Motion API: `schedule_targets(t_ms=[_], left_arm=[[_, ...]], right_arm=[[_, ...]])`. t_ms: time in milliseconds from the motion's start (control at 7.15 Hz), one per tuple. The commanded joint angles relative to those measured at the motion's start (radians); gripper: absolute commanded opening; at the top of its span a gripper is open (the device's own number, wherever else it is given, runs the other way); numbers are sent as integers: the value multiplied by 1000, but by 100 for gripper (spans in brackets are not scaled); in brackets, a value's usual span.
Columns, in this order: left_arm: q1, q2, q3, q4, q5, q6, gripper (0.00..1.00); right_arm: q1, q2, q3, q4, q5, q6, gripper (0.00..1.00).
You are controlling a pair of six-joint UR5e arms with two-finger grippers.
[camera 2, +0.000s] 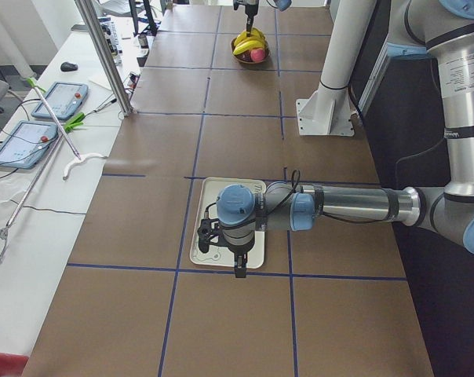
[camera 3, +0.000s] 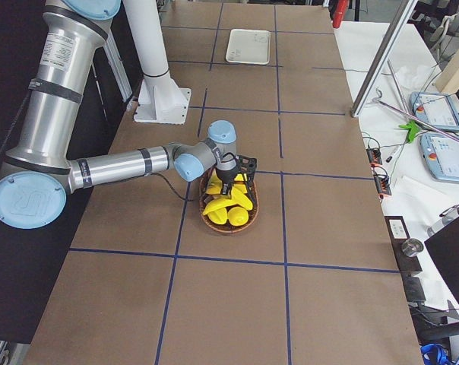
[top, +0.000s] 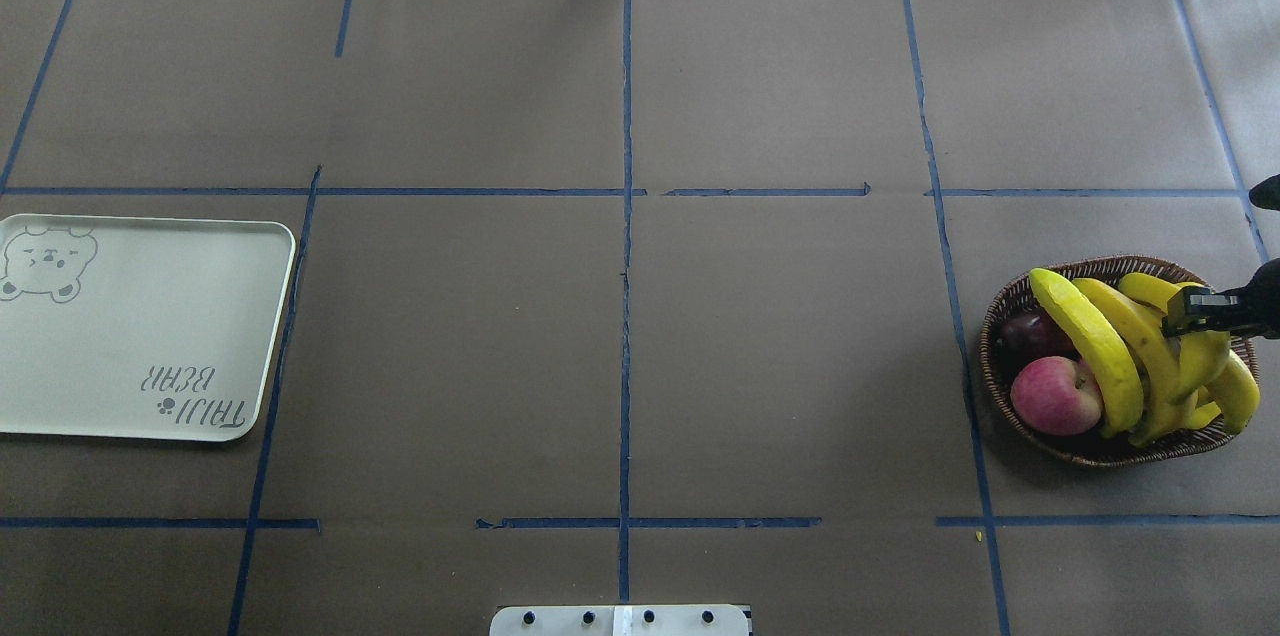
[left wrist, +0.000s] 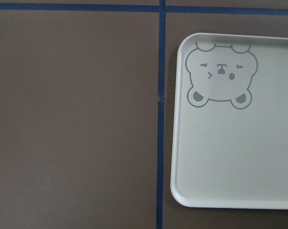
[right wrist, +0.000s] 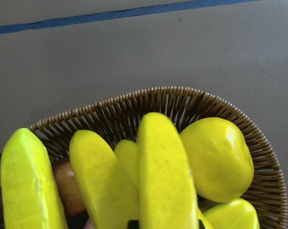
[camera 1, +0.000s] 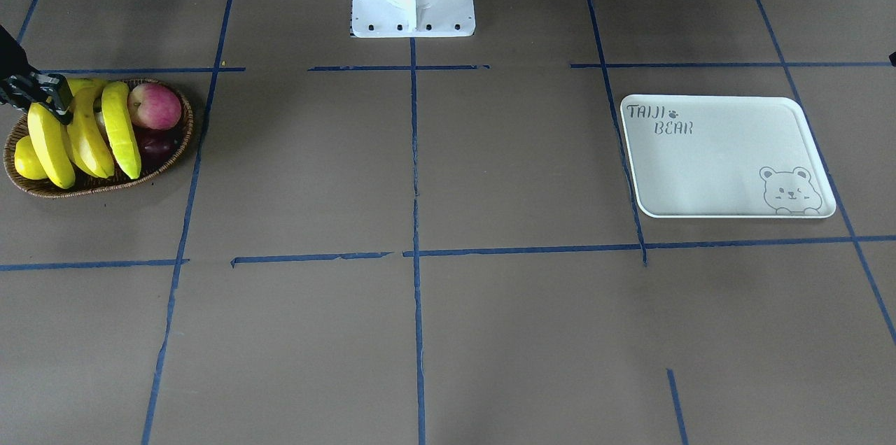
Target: Transfer all bananas from basket to plate
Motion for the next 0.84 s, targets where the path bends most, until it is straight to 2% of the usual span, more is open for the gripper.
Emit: schedule_targets(t_ms=[0,420,699], left_arm=[[0,0,0,0,0,0,100],[44,-4,-33,-2,-2,0,100],[98,-10,-82,3,-2,-3,100]], right_arm=[[3,0,33,1,5,-2,1],[30,24,142,-1,26,-9,1],[29,151,150,-5,72,-9,3]])
